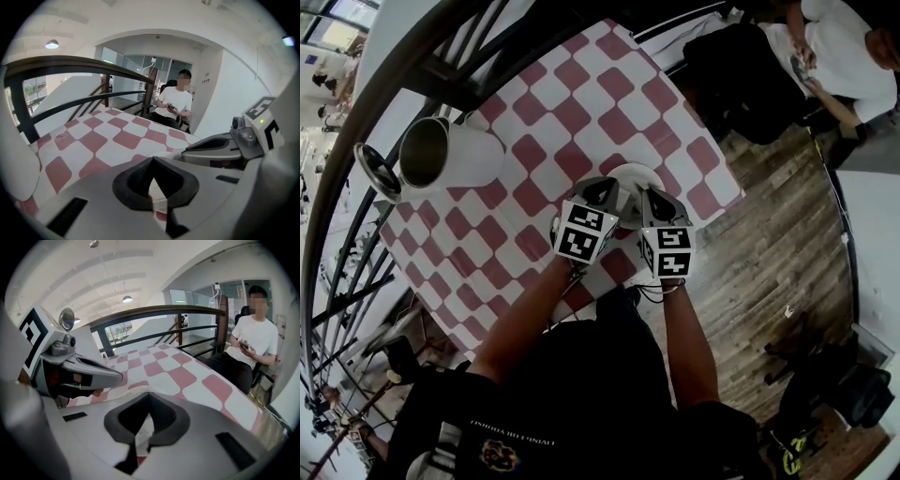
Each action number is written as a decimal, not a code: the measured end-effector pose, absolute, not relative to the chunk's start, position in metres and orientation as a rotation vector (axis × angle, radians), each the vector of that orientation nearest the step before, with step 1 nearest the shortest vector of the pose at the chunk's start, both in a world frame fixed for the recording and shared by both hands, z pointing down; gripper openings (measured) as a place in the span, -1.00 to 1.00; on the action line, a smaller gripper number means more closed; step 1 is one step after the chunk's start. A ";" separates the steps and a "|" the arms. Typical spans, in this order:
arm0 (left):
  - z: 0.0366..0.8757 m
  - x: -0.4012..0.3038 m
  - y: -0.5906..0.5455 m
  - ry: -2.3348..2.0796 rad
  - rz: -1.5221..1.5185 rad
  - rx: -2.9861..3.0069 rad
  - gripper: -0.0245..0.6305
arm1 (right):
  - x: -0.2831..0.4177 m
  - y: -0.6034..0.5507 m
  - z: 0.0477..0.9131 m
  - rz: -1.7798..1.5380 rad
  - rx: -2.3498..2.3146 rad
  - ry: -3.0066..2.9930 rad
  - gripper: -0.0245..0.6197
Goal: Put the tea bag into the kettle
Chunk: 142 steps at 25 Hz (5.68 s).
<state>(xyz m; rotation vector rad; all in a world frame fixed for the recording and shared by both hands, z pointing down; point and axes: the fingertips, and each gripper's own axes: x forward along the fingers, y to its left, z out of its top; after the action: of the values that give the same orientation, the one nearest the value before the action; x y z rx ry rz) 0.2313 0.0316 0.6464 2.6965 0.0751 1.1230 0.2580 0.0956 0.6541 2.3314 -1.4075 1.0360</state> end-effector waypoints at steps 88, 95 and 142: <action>0.403 -0.071 -0.235 -1.401 0.449 2.557 -0.93 | 0.076 -0.216 0.403 0.215 1.738 -2.363 -0.88; 0.397 -0.069 -0.257 -1.430 0.438 2.557 -0.93 | 0.081 -0.241 0.418 0.250 1.728 -2.352 -0.88; 0.388 -0.060 -0.264 -1.441 0.444 2.574 -0.93 | 0.069 -0.261 0.337 0.036 1.655 -2.482 -0.89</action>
<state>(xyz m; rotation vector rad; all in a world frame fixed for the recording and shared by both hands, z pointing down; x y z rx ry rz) -0.0602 -0.2641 0.3876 2.5744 -1.4406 0.4445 0.0685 -0.2608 0.3369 1.6554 -2.4816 0.0362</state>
